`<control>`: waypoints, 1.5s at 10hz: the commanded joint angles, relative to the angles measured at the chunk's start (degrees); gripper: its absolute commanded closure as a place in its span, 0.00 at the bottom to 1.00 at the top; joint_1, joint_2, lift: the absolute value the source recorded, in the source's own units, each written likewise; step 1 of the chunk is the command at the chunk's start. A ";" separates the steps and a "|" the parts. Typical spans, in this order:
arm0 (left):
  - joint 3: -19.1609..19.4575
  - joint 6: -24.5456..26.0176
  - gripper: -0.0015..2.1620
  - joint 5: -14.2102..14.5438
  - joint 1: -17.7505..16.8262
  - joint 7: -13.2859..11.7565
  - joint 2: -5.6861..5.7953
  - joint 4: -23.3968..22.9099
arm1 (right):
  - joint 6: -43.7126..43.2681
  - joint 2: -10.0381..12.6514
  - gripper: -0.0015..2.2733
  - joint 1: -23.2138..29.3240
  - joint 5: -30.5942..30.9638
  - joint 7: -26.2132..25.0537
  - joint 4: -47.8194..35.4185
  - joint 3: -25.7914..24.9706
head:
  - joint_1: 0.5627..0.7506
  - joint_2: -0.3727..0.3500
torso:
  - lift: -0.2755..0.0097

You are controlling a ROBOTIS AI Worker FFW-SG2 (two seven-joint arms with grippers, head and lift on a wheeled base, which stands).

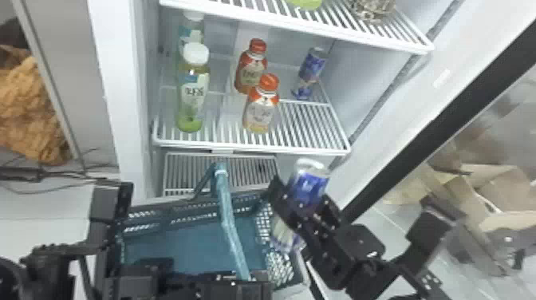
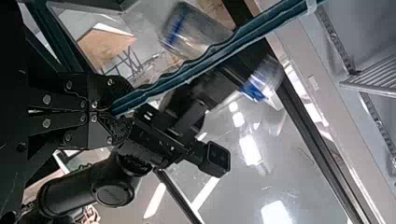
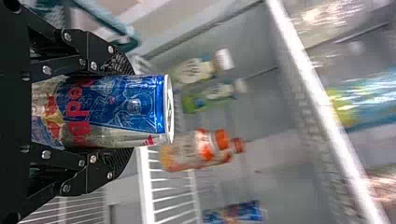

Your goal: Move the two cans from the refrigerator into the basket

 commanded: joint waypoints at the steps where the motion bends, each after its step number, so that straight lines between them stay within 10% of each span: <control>1: 0.00 0.00 0.55 -0.01 -0.01 0.00 -0.08 0.00 | 5.24 0.38 0.39 -1.52 0.38 1.14 1.93 -1.27 | 0.70 0.03 | 0.03; 5: 0.00 0.00 0.55 -0.01 -0.01 0.00 -0.16 0.00 | 7.91 0.38 0.39 -5.17 -0.53 4.66 7.42 -1.04 | 0.70 0.03 | 0.03; 9: 0.00 0.00 0.55 -0.12 -0.01 0.00 -0.08 0.00 | 5.52 0.30 0.09 -6.30 -0.08 6.24 8.54 -1.04 | 0.70 0.03 | 0.03; 15: 0.12 0.14 0.55 -0.12 -0.15 0.00 -0.16 0.00 | -14.31 0.91 0.08 -10.23 2.78 6.68 15.01 -1.95 | 0.70 0.03 | 0.03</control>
